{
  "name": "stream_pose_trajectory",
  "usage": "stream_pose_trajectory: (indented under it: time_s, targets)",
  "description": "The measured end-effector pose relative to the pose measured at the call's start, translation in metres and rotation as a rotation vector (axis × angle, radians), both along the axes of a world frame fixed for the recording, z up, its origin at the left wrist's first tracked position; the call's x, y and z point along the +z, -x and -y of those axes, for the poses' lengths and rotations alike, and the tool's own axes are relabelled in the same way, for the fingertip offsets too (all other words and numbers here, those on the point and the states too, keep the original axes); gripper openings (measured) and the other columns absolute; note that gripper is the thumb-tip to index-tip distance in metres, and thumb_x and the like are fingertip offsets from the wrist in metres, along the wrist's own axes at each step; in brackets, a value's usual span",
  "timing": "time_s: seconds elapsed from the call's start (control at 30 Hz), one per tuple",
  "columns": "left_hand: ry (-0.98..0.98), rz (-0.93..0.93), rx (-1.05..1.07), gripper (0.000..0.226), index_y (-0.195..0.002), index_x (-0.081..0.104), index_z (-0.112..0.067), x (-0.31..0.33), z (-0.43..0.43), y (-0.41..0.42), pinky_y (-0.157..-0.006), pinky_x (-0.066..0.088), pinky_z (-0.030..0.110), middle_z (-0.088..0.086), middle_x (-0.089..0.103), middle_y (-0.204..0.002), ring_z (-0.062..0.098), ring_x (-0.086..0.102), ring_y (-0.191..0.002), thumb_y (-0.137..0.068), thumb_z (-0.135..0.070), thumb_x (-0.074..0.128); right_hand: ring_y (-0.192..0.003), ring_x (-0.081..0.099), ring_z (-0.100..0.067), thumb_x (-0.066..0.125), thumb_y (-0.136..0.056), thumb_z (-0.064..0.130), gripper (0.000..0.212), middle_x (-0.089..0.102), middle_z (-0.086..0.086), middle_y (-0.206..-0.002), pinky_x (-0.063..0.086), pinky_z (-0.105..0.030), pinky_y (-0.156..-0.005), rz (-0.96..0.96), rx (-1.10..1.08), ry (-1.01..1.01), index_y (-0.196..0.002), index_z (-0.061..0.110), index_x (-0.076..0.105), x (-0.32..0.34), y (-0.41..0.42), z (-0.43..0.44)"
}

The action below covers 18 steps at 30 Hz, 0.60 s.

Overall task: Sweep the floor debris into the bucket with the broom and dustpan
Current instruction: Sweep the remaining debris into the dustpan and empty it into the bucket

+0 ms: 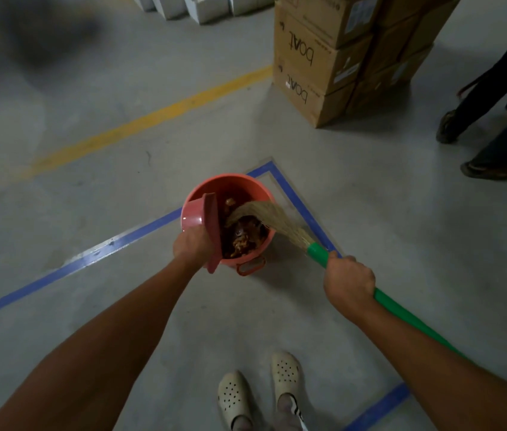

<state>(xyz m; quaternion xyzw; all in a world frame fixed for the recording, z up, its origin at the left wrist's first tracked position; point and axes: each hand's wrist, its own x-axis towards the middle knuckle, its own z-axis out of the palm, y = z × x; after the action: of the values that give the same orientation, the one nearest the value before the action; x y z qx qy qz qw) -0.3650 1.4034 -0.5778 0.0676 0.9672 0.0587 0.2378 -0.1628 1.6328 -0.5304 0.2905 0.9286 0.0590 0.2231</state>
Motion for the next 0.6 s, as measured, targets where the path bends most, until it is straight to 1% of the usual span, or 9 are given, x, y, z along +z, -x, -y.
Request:
stream_pose_trajectory:
  time_s: [0.1, 0.17, 0.23, 0.3, 0.37, 0.43, 0.47, 0.53, 0.6]
  targets:
    - [-0.009, 0.021, 0.017, 0.029, -0.110, 0.063, -0.005, 0.005, 0.001, -0.002, -0.068, 0.054, 0.039, 0.009, 0.061, -0.087, 0.034, 0.068, -0.089, -0.087, -0.022, 0.070, -0.095, 0.068, -0.021, 0.040, -0.102, 0.018, 0.034, 0.064, -0.008, -0.111, 0.053, -0.031, -0.075, -0.011, -0.001, -0.013, -0.134, 0.014, 0.048, 0.008, -0.005, 0.002]
    - [-0.043, 0.017, 0.052, 0.031, -0.113, 0.061, -0.005, 0.008, 0.003, -0.003, -0.070, 0.050, 0.039, 0.013, 0.065, -0.098, 0.036, 0.067, -0.095, -0.090, -0.025, 0.065, -0.097, 0.068, -0.023, 0.041, -0.101, 0.017, 0.033, 0.065, -0.008, -0.112, 0.053, -0.032, -0.078, -0.007, -0.021, 0.007, -0.133, 0.013, 0.049, 0.012, -0.006, 0.003]
    - [-0.107, -0.008, 0.107, 0.032, -0.116, 0.060, -0.004, 0.011, 0.005, -0.005, -0.071, 0.046, 0.038, 0.017, 0.067, -0.108, 0.038, 0.066, -0.099, -0.097, -0.029, 0.055, -0.102, 0.068, -0.024, 0.043, -0.100, 0.016, 0.030, 0.067, -0.007, -0.114, 0.052, -0.033, -0.082, -0.009, -0.064, 0.058, -0.127, 0.013, 0.055, 0.016, -0.008, 0.003]
    - [-0.163, -0.022, 0.158, 0.036, -0.115, 0.061, -0.001, 0.015, 0.011, -0.009, -0.074, 0.045, 0.037, 0.021, 0.067, -0.113, 0.039, 0.064, -0.103, -0.100, -0.032, 0.049, -0.105, 0.067, -0.026, 0.047, -0.097, 0.019, 0.026, 0.068, -0.007, -0.115, 0.051, -0.034, -0.085, -0.024, -0.104, 0.130, -0.120, 0.014, 0.058, 0.019, -0.014, 0.003]
    - [-0.196, -0.007, 0.206, 0.043, -0.120, 0.060, 0.001, 0.021, 0.019, -0.014, -0.083, 0.049, 0.041, 0.024, 0.065, -0.118, 0.040, 0.062, -0.109, -0.102, -0.036, 0.047, -0.105, 0.066, -0.030, 0.050, -0.095, 0.024, 0.027, 0.068, -0.010, -0.114, 0.051, -0.035, -0.086, -0.066, -0.153, 0.221, -0.117, 0.013, 0.059, 0.022, -0.024, 0.004]
    - [-0.228, 0.004, 0.230, 0.049, -0.125, 0.058, 0.002, 0.028, 0.029, -0.023, -0.092, 0.048, 0.045, 0.027, 0.062, -0.123, 0.042, 0.060, -0.114, -0.102, -0.040, 0.046, -0.104, 0.065, -0.033, 0.053, -0.093, 0.030, 0.031, 0.067, -0.013, -0.114, 0.049, -0.036, -0.085, -0.109, -0.223, 0.313, -0.118, 0.012, 0.060, 0.028, -0.033, 0.006]
    - [-0.243, 0.005, 0.241, 0.052, -0.125, 0.059, 0.003, 0.032, 0.034, -0.030, -0.093, 0.048, 0.046, 0.028, 0.062, -0.122, 0.044, 0.059, -0.114, -0.103, -0.041, 0.045, -0.103, 0.064, -0.033, 0.053, -0.093, 0.033, 0.033, 0.066, -0.014, -0.113, 0.049, -0.036, -0.083, -0.123, -0.243, 0.347, -0.119, 0.012, 0.060, 0.030, -0.038, 0.008]
    - [-0.281, -0.004, 0.281, 0.056, -0.117, 0.062, 0.008, 0.041, 0.044, -0.044, -0.092, 0.049, 0.049, 0.031, 0.064, -0.116, 0.045, 0.061, -0.109, -0.103, -0.043, 0.045, -0.100, 0.064, -0.034, 0.054, -0.093, 0.036, 0.037, 0.066, -0.014, -0.111, 0.045, -0.034, -0.076, -0.151, -0.256, 0.401, -0.120, 0.012, 0.059, 0.034, -0.043, 0.015]
    - [-0.368, 0.004, 0.361, 0.058, -0.110, 0.064, 0.010, 0.051, 0.052, -0.061, -0.090, 0.051, 0.050, 0.031, 0.067, -0.109, 0.045, 0.064, -0.103, -0.101, -0.044, 0.049, -0.099, 0.064, -0.034, 0.055, -0.092, 0.040, 0.038, 0.066, -0.014, -0.110, 0.041, -0.032, -0.071, -0.181, -0.272, 0.449, -0.119, 0.013, 0.059, 0.039, -0.044, 0.023]
